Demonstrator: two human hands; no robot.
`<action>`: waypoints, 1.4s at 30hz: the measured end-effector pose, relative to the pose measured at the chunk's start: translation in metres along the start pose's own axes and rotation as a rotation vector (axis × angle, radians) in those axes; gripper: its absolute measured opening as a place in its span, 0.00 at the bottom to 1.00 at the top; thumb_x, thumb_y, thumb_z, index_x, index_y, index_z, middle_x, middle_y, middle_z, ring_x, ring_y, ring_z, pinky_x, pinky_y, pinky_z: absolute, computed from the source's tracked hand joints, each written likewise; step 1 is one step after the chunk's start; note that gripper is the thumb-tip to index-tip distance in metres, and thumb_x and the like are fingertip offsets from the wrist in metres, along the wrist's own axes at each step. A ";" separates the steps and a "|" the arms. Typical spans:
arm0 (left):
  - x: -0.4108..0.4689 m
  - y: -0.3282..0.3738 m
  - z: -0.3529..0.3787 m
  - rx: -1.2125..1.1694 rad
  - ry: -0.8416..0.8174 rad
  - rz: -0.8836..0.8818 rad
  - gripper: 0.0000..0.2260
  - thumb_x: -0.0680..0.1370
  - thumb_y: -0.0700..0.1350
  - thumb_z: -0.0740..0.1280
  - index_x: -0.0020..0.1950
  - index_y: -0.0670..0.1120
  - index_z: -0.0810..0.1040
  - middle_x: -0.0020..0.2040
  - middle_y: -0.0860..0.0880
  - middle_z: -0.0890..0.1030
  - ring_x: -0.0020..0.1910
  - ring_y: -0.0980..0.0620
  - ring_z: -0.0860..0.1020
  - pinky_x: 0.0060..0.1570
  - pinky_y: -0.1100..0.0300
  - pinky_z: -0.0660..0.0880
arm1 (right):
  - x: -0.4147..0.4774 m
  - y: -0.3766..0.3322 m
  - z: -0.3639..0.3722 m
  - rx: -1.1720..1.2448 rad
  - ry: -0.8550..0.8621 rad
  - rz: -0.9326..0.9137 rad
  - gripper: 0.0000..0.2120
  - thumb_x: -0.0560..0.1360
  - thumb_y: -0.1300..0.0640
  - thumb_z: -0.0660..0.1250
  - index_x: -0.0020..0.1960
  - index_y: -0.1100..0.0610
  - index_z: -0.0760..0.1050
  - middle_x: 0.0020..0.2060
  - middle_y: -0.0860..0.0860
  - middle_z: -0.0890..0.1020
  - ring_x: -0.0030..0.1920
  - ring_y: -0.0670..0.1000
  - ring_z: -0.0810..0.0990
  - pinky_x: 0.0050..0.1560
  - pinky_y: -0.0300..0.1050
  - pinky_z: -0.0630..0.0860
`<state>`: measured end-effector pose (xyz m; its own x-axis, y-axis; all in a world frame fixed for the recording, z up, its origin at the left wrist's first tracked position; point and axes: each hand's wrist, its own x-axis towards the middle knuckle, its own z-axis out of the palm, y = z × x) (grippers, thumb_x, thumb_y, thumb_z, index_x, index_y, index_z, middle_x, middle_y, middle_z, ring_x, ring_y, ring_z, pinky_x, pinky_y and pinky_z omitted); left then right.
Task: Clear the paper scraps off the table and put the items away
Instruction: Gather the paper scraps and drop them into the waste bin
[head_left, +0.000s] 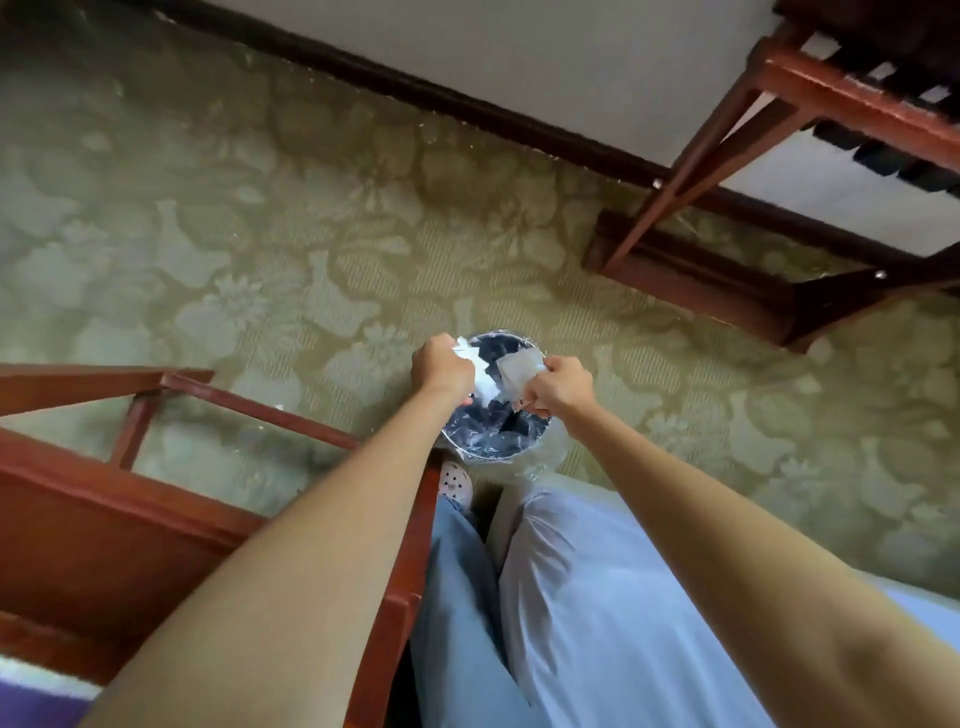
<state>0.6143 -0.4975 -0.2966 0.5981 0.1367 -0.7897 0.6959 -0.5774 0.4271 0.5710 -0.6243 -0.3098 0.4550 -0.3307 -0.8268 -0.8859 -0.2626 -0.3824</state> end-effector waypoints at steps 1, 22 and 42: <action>0.018 -0.004 0.014 0.036 -0.014 -0.010 0.13 0.75 0.31 0.60 0.58 0.37 0.75 0.59 0.38 0.77 0.52 0.37 0.80 0.44 0.47 0.81 | 0.019 0.009 0.006 0.000 -0.009 0.019 0.09 0.71 0.73 0.60 0.38 0.64 0.76 0.40 0.62 0.77 0.30 0.54 0.77 0.27 0.39 0.78; 0.139 -0.073 0.097 0.196 -0.228 -0.178 0.17 0.78 0.31 0.53 0.66 0.37 0.69 0.66 0.39 0.69 0.65 0.39 0.70 0.63 0.46 0.73 | 0.152 0.077 0.070 -0.164 -0.186 0.145 0.19 0.75 0.68 0.52 0.63 0.65 0.73 0.59 0.62 0.77 0.56 0.63 0.78 0.58 0.54 0.77; -0.238 0.035 -0.225 -0.015 0.561 0.445 0.11 0.79 0.42 0.59 0.59 0.44 0.76 0.52 0.48 0.81 0.49 0.50 0.78 0.48 0.62 0.71 | -0.258 -0.170 -0.023 -0.459 0.221 -0.974 0.10 0.77 0.60 0.57 0.54 0.63 0.74 0.51 0.57 0.79 0.52 0.59 0.77 0.50 0.48 0.70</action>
<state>0.5859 -0.3694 0.0051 0.9378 0.2867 -0.1955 0.3417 -0.6638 0.6653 0.6066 -0.5148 -0.0217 0.9878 0.0588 -0.1443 -0.0408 -0.7962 -0.6036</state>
